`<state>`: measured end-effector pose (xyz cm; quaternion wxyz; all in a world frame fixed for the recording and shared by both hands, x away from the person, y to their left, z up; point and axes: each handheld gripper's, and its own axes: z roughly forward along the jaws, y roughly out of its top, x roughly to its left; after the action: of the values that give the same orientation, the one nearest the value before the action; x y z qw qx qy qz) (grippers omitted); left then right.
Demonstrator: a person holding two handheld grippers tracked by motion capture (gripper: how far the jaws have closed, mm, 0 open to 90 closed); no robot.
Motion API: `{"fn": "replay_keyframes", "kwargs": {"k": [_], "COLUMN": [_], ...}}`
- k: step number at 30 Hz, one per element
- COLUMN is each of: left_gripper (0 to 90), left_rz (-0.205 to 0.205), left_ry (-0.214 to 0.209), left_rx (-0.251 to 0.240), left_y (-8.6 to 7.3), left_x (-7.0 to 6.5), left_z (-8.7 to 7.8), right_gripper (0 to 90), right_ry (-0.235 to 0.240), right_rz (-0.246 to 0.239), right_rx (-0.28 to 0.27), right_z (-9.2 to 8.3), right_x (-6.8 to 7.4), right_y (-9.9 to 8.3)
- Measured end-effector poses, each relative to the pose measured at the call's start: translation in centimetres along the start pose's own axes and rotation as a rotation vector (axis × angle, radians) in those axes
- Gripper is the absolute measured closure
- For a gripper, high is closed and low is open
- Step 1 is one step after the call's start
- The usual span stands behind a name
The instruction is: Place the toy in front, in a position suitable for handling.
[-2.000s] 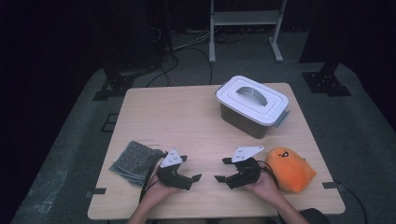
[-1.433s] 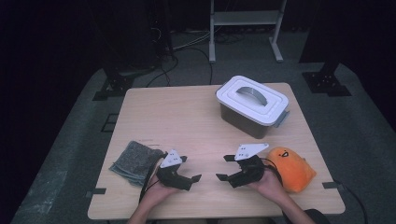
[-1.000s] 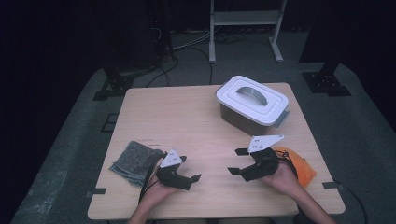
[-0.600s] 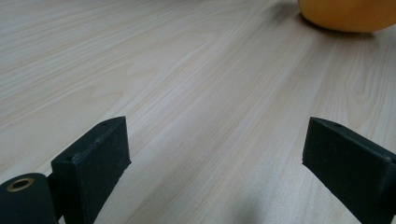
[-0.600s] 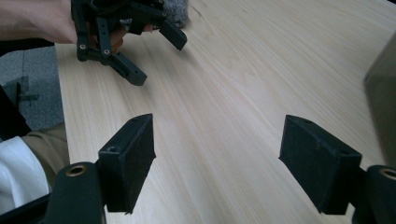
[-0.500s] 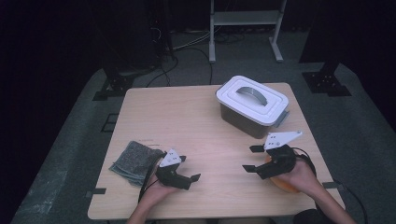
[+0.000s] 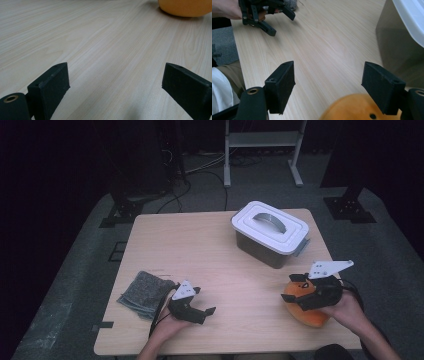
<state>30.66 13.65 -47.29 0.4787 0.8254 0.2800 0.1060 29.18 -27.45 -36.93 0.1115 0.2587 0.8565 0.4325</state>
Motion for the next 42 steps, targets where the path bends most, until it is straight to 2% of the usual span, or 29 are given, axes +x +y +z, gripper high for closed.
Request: {"fn": "replay_keyframes", "kwargs": {"k": [9, 14, 19, 22, 28, 30, 32, 34, 42], "left_gripper": [6.6, 6.6, 6.6, 6.6, 6.6, 6.6, 6.6, 6.6, 6.6], "left_rz": [-0.008, -0.008, -0.008, -0.008, -0.004, -0.005, -0.005, -0.006, -0.001], "left_ry": [-0.007, -0.006, -0.005, -0.007, -0.009, -0.008, -0.008, -0.011, -0.012], "left_rx": [0.002, 0.003, 0.006, 0.01, 0.014, 0.016, 0.018, 0.02, 0.026], "left_y": [-0.1, -0.1, -0.1, -0.1, -0.1, -0.1, -0.1, -0.2, -0.2], "left_x": [0.1, 0.1, 0.1, 0.1, 0.0, 0.1, 0.0, 0.0, 0.0], "left_z": [0.0, 0.0, 0.0, 0.1, 0.1, 0.1, 0.1, 0.2, 0.2], "right_gripper": [25.0, 25.1, 25.1, 25.6, 27.9, 30.7, 31.6, 33.1, 32.8], "right_ry": [-0.042, -0.07, -0.091, -0.101, -0.109, -0.094, -0.088, -0.062, -0.071], "right_rz": [0.022, 0.058, 0.072, 0.1, 0.113, 0.138, 0.142, 0.167, 0.143], "right_rx": [0.002, 0.0, -0.004, -0.006, -0.001, -0.014, -0.018, -0.026, -0.024], "right_z": [-1.4, -2.3, -2.7, -3.0, -2.9, -2.8, -2.8, -2.5, -1.7], "right_x": [-0.9, -1.6, -2.1, -2.6, -2.7, -2.8, -2.8, -2.8, -1.9], "right_y": [-1.6, -2.9, -3.8, -4.9, -6.1, -6.9, -7.1, -7.7, -8.2]}}
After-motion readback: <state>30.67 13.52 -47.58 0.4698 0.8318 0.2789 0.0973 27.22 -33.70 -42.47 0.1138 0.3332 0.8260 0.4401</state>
